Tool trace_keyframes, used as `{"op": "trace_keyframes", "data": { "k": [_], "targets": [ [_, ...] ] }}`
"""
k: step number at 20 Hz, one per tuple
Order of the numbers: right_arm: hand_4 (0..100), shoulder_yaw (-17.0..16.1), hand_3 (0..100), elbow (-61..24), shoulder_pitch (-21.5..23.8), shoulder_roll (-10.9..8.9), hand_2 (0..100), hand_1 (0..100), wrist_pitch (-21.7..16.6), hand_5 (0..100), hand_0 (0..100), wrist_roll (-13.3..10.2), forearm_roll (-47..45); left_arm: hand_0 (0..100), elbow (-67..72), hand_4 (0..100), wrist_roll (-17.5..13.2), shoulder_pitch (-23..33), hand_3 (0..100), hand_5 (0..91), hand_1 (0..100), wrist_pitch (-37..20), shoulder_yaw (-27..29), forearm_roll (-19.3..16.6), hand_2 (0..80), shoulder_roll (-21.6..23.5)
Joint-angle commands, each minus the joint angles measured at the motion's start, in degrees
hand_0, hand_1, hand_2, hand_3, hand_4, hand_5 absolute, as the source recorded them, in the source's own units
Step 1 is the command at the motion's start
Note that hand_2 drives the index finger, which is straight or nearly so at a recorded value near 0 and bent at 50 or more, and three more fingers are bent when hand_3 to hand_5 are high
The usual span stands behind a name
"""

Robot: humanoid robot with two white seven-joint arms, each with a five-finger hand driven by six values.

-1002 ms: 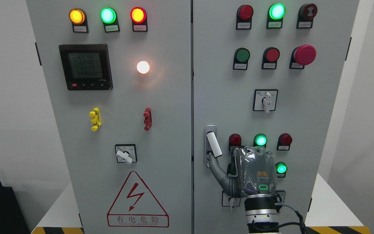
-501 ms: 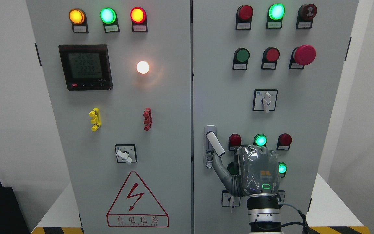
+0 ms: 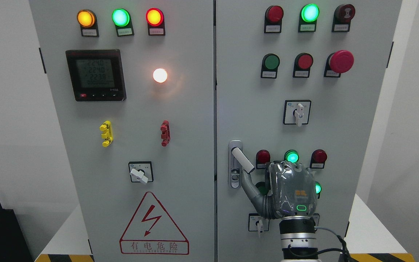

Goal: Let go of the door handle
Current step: 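Rotate the handle sideways with the right hand to unlatch it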

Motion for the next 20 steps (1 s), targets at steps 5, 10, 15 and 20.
{"op": "trace_keyframes", "data": {
  "k": [5, 10, 15, 20],
  "targets": [
    [100, -0.9, 100, -0.7, 0.0, -0.17, 96, 13, -0.1, 95, 40, 0.3, 0.0, 12, 1.0, 0, 0.0, 0.0, 0, 0.0, 39, 0.0, 0.6, 0.0, 0.0, 0.0],
    [100, -1.0, 100, -0.7, -0.1, -0.17, 96, 13, -0.1, 95, 40, 0.3, 0.0, 12, 1.0, 0, 0.0, 0.0, 0, 0.0, 39, 0.0, 0.6, 0.0, 0.0, 0.0],
    [100, -1.1, 100, -0.7, -0.3, -0.17, 96, 13, -0.2, 95, 40, 0.3, -0.1, 12, 1.0, 0, 0.0, 0.0, 0, 0.0, 39, 0.0, 0.6, 0.0, 0.0, 0.0],
    [100, -1.5, 100, -0.7, -0.4, -0.26, 96, 13, -0.2, 95, 40, 0.3, 0.0, 12, 1.0, 0, 0.0, 0.0, 0, 0.0, 39, 0.0, 0.6, 0.0, 0.0, 0.0]
  ]
}}
